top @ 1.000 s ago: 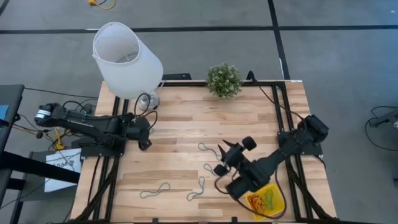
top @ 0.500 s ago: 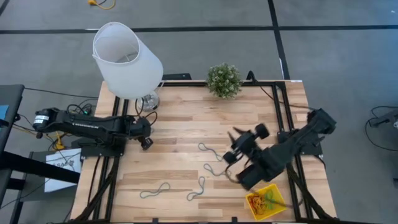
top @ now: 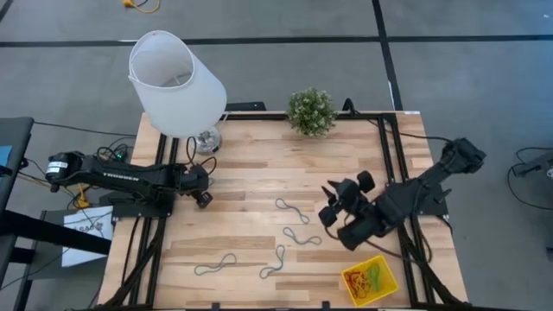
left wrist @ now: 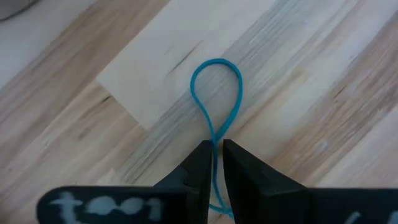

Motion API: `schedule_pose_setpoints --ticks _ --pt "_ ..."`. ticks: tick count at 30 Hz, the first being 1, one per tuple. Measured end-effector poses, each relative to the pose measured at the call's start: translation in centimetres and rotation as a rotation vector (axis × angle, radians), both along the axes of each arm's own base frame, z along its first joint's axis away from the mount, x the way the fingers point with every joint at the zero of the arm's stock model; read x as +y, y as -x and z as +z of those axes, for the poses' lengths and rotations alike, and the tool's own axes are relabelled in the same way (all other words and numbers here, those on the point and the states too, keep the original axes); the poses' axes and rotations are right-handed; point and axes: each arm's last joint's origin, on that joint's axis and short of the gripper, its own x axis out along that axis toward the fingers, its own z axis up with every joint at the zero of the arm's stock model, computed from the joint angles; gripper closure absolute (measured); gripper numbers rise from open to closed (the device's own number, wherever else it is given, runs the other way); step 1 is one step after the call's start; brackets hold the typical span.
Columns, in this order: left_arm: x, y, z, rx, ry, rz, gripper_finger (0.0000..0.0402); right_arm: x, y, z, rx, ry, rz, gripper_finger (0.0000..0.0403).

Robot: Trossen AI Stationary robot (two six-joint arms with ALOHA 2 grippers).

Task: Pick and place rubber bands into bin
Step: Put the blue rubber band into the yellow basket

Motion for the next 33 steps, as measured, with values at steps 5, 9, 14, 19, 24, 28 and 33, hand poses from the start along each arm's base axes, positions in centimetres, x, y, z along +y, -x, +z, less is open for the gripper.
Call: schedule_pose_setpoints --ticks 5,9,14,19,24,28,33 --pt "0.0 0.0 0.0 -0.002 -0.01 0.005 0.0371 -2.6 0.5 -0.5 0.072 -0.101 0.001 0.0305" --pt "0.0 0.0 0.0 -0.008 0.005 0.02 0.0371 -4.8 0.8 1.7 0.054 -0.171 0.122 0.0314" --pt "0.0 0.2 -0.5 -0.013 0.011 0.019 0.0382 -5.9 -0.2 3.3 -0.147 -0.186 0.263 0.0318" --pt "-0.1 0.1 -0.5 -0.027 0.006 0.009 0.0399 -4.8 -2.4 1.1 -0.162 -0.149 0.353 0.0318" --pt "-0.8 -1.7 0.7 -0.182 0.027 -0.087 0.0401 -4.3 -5.0 -2.8 -0.062 -0.172 0.326 0.0318" --pt "-2.1 -4.1 3.0 -0.432 0.066 -0.258 0.0401 -4.1 -7.3 -5.8 -0.007 -0.23 0.366 0.0318" --pt "-3.7 -6.3 6.9 -0.735 0.078 -0.441 0.0401 -3.4 -10.3 -7.5 -0.111 -0.218 0.536 0.0318"
